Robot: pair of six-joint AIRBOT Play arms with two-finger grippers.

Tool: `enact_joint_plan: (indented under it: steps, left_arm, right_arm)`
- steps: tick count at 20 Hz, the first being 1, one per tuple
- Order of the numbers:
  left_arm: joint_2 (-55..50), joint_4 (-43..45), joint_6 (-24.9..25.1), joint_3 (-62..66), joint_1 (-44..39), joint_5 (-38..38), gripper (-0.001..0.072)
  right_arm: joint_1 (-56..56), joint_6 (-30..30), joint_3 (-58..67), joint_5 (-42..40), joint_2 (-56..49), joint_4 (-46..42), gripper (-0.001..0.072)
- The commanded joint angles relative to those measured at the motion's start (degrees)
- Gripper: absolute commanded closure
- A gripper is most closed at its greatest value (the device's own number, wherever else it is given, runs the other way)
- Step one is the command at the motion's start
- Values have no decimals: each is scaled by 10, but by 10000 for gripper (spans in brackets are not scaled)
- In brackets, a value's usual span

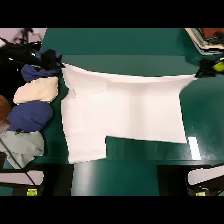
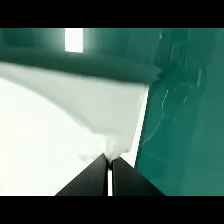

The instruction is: Fold the shirts.

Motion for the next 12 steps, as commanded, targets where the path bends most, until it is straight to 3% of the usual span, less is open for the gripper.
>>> enact_joint_plan:
  steps: [1,3,6,12]
  left_arm:
    - [-89,-70,67,-5,-4,116,681]
    - [-100,-72,112,-5,-20,173,680]
    - [-100,-43,128,-2,-27,208,680]
    - [-99,85,125,-33,9,-3,682]
  right_arm:
    - [20,15,0,-101,-75,1,703]
    - [25,19,0,-155,-80,2,703]
    - [25,19,0,-190,-69,3,703]
    - [20,4,-69,-117,-43,-1,704]
